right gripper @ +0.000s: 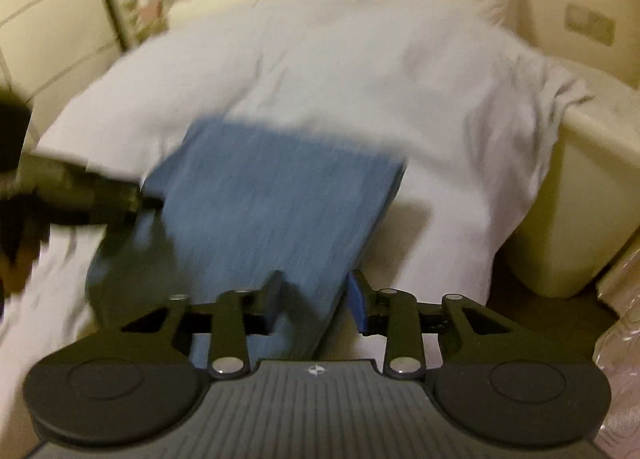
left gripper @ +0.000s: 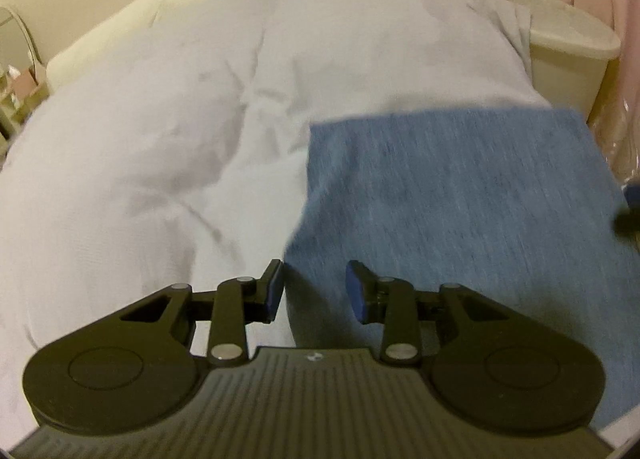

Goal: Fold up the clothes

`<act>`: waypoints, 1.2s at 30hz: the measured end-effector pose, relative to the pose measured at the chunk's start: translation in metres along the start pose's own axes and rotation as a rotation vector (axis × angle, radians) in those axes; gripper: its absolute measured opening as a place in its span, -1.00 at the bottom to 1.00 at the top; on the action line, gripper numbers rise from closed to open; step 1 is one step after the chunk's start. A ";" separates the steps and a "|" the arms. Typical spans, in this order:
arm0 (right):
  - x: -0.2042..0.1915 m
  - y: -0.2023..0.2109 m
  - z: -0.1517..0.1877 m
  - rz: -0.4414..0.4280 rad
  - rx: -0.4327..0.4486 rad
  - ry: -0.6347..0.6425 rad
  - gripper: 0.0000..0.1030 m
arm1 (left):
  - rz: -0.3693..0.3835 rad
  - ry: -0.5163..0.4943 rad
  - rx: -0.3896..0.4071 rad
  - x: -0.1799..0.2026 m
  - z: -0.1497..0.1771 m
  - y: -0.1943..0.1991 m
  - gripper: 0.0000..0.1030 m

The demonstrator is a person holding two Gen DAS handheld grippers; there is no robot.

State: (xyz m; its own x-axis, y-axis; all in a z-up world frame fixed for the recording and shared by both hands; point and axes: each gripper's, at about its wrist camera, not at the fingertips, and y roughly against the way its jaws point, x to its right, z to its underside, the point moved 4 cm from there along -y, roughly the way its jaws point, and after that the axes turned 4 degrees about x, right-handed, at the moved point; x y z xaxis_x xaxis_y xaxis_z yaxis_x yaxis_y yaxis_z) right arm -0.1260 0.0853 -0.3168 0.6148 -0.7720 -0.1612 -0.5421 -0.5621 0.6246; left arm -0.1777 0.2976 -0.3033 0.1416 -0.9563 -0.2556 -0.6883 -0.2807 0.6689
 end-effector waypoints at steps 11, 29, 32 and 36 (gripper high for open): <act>0.018 -0.051 -0.022 0.095 -0.037 -0.011 -0.29 | 0.026 -0.005 0.040 0.002 -0.027 -0.037 -0.43; 0.063 -0.093 -0.036 -0.059 -0.073 -0.069 -0.29 | 0.016 0.054 0.011 0.013 -0.048 -0.100 -0.56; 0.074 -0.090 -0.038 -0.122 -0.089 -0.124 -0.23 | -0.039 0.067 -0.013 0.015 -0.055 -0.090 -0.56; 0.087 -0.070 -0.041 -0.210 -0.090 -0.188 -0.14 | -0.172 0.101 -0.055 0.021 -0.066 -0.048 -0.57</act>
State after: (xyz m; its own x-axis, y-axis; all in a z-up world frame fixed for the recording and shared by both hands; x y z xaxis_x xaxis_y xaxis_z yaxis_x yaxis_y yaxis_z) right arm -0.0110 0.0695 -0.3435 0.5863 -0.6881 -0.4275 -0.3562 -0.6930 0.6268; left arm -0.0945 0.2859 -0.2950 0.3261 -0.8963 -0.3006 -0.6081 -0.4423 0.6592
